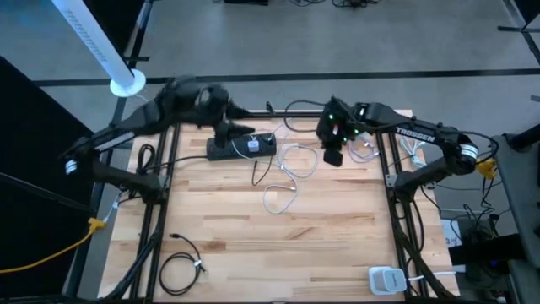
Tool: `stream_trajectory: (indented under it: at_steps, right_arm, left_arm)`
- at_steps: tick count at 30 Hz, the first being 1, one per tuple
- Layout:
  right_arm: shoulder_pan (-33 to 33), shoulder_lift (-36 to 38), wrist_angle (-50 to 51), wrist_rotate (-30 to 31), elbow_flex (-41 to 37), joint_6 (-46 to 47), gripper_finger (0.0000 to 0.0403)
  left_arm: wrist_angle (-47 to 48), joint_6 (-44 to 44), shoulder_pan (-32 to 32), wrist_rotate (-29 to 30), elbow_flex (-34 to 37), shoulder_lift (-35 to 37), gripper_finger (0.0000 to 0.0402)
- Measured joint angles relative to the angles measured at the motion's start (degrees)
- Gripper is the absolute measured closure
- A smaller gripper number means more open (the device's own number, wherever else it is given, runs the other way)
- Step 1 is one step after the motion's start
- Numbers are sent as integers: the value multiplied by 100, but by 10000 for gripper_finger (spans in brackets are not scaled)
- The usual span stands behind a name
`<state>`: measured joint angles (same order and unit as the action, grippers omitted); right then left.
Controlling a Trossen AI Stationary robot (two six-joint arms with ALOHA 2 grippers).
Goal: Insert USB
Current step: Insert black charger cable into the bottom white outlet extension
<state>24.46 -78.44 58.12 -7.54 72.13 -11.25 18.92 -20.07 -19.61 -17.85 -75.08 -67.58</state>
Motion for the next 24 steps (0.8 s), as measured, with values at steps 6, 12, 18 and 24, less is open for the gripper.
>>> stream_trajectory:
  at_steps: [6,12,18,24]
  right_arm:
    - [-935,437,-126,-39,-661,504,378]
    - [-2381,651,-889,140,-1140,2227,389]
    - [-3617,368,-960,769,-1163,4283,391]
    - [-4221,25,-851,292,-758,6258,390]
  left_arm:
    - [-81,-1040,1751,1771,642,488,88]
    - [218,-1280,3105,2747,931,499,88]
    - [1873,-1945,3943,2753,963,440,88]
    - [3133,-2232,5008,2764,1118,405,88]
